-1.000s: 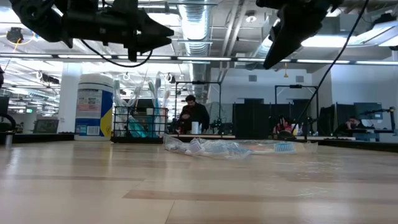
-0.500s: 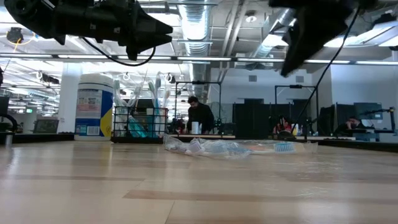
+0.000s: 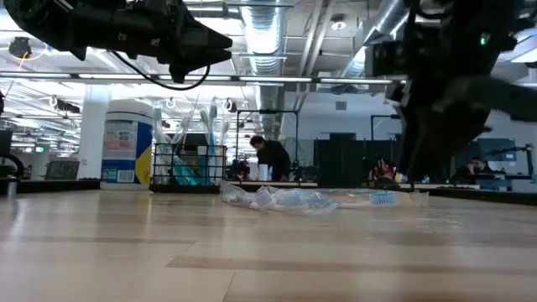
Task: Pick & Place toothbrushing station
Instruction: Put the blue toothbrush into the black wire organizer
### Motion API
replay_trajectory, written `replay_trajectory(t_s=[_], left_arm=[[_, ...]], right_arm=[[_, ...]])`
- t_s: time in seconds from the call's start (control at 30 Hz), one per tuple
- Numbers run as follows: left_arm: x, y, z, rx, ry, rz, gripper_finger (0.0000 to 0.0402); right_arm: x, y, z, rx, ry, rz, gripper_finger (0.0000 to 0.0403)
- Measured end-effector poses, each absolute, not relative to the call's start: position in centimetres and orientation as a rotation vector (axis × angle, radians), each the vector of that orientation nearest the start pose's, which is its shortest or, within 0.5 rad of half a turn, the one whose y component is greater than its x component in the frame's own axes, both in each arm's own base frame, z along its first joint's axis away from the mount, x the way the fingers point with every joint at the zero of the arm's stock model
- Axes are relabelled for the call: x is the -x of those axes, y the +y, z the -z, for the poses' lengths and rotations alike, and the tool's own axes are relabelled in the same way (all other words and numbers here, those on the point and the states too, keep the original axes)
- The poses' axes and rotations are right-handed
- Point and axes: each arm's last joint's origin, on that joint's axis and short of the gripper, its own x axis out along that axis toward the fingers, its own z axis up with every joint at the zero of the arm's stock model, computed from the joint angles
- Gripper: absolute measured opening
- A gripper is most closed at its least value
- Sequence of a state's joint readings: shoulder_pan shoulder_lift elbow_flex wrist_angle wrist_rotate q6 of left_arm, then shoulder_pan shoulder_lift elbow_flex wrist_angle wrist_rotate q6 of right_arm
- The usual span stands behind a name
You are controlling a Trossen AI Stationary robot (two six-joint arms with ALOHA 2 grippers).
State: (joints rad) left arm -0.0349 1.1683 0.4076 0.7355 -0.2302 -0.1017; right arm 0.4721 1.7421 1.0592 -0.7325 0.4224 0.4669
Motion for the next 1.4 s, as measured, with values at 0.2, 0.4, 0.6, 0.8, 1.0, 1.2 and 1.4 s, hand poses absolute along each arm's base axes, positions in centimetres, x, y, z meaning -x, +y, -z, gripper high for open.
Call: replay_trajectory(t_s=[0.2, 0.4, 0.6, 0.8, 1.0, 1.2, 1.4], left_arm=[[-23.1, -0.1, -21.8, 0.098, 0.018, -0.197, 0.0140], [-22.9, -0.1, -21.3, 0.096, 0.034, -0.203, 0.0140], [-22.9, -0.1, -21.3, 0.096, 0.032, -0.203, 0.0140], [-22.9, -0.1, -21.3, 0.096, 0.032, -0.203, 0.0140], [-22.9, -0.1, -21.3, 0.096, 0.033, -0.203, 0.0140], [-22.9, -0.1, -21.3, 0.102, 0.033, -0.203, 0.0140], [-22.9, -0.1, -21.3, 0.103, 0.033, -0.203, 0.0140]], right_arm=[[-27.9, 12.9, -14.9, 0.229, 1.285, 0.284, 0.0108], [-28.1, 13.0, -13.4, 0.255, 1.327, 0.296, 0.0108], [-28.1, 12.8, -13.5, 0.276, 1.316, 0.317, 0.0108], [-28.2, 12.6, -13.6, 0.281, 1.303, 0.336, 0.0107], [-28.5, 12.1, -13.4, 0.271, 1.305, 0.347, 0.0107], [-28.6, 11.9, -13.4, 0.276, 1.312, 0.343, 0.0105], [-28.7, 11.8, -13.4, 0.247, 1.342, 0.307, 0.0063]])
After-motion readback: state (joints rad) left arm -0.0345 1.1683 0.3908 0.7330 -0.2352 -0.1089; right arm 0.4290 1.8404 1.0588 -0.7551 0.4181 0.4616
